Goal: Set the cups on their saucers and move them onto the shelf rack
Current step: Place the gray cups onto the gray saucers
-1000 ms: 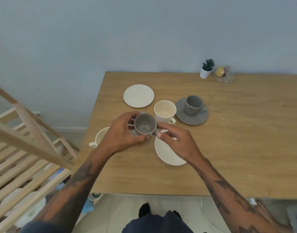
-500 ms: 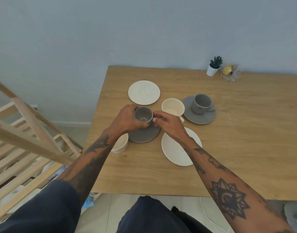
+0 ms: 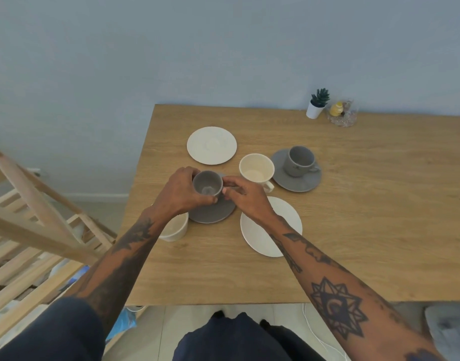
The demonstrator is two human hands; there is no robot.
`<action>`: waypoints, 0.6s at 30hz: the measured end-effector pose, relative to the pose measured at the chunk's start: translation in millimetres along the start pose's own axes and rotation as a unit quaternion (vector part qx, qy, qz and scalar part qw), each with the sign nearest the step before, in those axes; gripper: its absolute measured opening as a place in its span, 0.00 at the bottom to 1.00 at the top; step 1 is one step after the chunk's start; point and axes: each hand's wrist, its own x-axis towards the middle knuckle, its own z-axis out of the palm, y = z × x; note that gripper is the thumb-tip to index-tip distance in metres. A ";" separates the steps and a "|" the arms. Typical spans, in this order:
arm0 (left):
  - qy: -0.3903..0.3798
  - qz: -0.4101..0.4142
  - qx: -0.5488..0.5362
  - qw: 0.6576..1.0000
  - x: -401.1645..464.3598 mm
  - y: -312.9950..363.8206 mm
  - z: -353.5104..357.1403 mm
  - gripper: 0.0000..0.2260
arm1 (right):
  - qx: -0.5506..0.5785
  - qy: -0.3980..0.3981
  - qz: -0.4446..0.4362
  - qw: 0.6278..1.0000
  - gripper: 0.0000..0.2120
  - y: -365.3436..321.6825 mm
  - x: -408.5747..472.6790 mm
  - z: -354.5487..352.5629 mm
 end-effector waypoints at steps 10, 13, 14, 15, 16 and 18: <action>0.014 0.069 0.042 0.997 19.8 55.2 -31.3 0.51 | -0.058 0.031 -0.012 0.998 0.24 -21.9 -11.2 -60.2; 0.041 0.108 0.043 0.992 36.4 87.2 -28.5 0.37 | -0.048 0.090 -0.029 0.994 0.20 -25.6 -11.6 -104.9; 0.045 0.118 0.041 0.991 40.7 98.0 -26.0 0.34 | -0.050 0.104 -0.029 0.993 0.20 -26.2 -11.4 -119.1; 0.044 0.124 0.038 0.991 43.9 108.2 -22.8 0.33 | -0.051 0.116 -0.026 0.992 0.19 -26.0 -11.2 -132.1; 0.042 0.126 0.036 0.990 46.1 116.8 -19.5 0.32 | -0.051 0.124 -0.023 0.991 0.19 -24.6 -10.8 -143.1; 0.035 0.125 0.039 0.991 47.3 126.2 -13.8 0.30 | -0.051 0.131 -0.021 0.990 0.18 -20.1 -9.7 -158.2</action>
